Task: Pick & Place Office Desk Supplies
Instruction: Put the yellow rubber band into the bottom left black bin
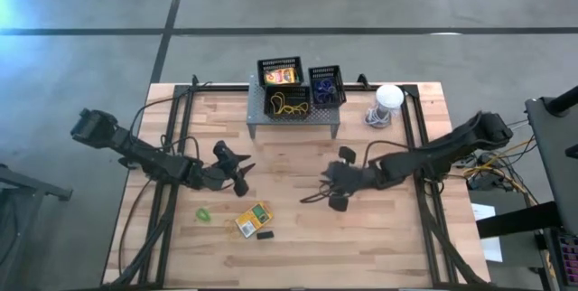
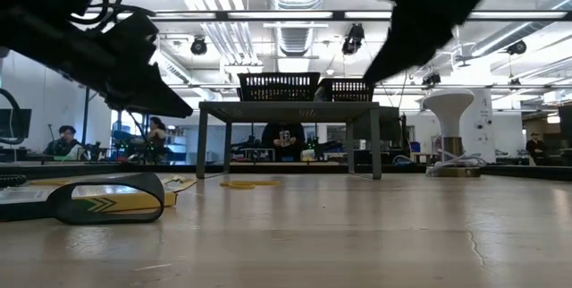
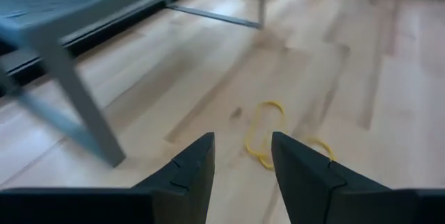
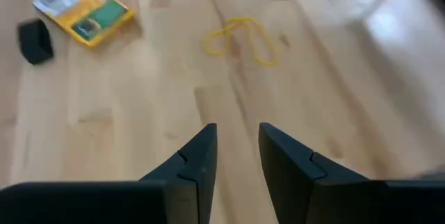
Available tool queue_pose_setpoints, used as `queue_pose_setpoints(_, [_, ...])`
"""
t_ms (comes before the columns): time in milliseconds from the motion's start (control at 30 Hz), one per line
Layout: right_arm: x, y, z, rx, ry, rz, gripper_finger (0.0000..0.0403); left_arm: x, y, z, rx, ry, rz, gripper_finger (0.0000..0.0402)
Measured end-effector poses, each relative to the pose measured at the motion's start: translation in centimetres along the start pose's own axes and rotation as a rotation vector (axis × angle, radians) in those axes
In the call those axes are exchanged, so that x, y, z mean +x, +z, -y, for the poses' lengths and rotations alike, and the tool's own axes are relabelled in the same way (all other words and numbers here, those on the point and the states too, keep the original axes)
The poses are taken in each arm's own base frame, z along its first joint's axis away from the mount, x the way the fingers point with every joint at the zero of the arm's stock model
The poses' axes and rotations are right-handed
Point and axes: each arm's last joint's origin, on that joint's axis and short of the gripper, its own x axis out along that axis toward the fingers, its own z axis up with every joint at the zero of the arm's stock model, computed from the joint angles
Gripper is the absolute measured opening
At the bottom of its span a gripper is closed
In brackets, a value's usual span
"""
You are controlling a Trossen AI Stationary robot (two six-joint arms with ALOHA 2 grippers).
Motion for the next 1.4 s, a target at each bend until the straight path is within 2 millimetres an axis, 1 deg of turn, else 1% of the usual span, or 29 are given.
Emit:
queue_pose_setpoints(100, [1.1,-1.9,0.0,0.056,0.059,0.113,0.0098,0.0,-0.1,0.2,0.087,-0.063,-0.023,0.0149])
queue_pose_setpoints(200, [2.1,-3.6,0.2,0.099,0.116,0.245,0.0098,0.1,-0.1,0.5,0.118,-0.120,-0.033,0.0149])
queue_pose_setpoints(333, [3.2,-5.2,0.4,0.166,0.166,0.399,0.0100,0.6,-0.2,1.1,0.145,-0.177,-0.066,0.0149])
queue_pose_setpoints(467, [4.7,-6.3,0.3,0.195,0.178,0.458,0.0095,1.9,-0.1,2.1,0.200,-0.217,-0.111,0.0150])
queue_pose_setpoints(567, [6.0,-6.8,0.0,0.199,0.175,0.462,0.0091,3.5,0.1,2.8,0.220,-0.219,-0.150,0.0150])
queue_pose_setpoints(700, [8.0,-6.8,-0.8,0.191,0.167,0.439,0.0087,6.1,0.5,3.0,0.206,-0.201,-0.196,0.0150])
queue_pose_setpoints(833, [9.9,-6.5,-1.8,0.181,0.170,0.421,0.0082,8.6,0.9,2.8,0.130,-0.205,-0.242,0.0150])
queue_pose_setpoints(867, [10.2,-6.2,-2.2,0.182,0.194,0.427,0.0082,9.1,0.9,2.7,0.115,-0.214,-0.262,0.0150])
queue_pose_setpoints(933, [10.8,-6.3,-2.5,0.170,0.216,0.410,0.0080,10.2,0.9,2.7,0.092,-0.225,-0.292,0.0150])
queue_pose_setpoints(1000, [11.5,-6.1,-3.1,0.164,0.245,0.405,0.0078,10.7,0.4,2.6,0.097,-0.231,-0.331,0.0149])
queue_pose_setpoints(1067, [11.8,-6.2,-3.2,0.160,0.248,0.394,0.0075,11.3,0.5,2.9,0.093,-0.236,-0.333,0.0147])
queue_pose_setpoints(1167, [12.1,-6.0,-3.4,0.163,0.263,0.399,0.0070,11.7,0.1,3.1,0.102,-0.229,-0.352,0.0139])
queue_pose_setpoints(1200, [12.1,-6.2,-3.3,0.157,0.262,0.385,0.0069,11.8,0.1,3.1,0.102,-0.229,-0.352,0.0134])
queue_pose_setpoints(1300, [11.9,-6.0,-3.3,0.155,0.270,0.396,0.0068,11.9,-0.1,3.1,0.101,-0.236,-0.358,0.0114])
queue_pose_setpoints(1400, [11.8,-5.9,-3.3,0.154,0.271,0.403,0.0070,11.7,-0.2,3.1,0.095,-0.244,-0.359,0.0085])
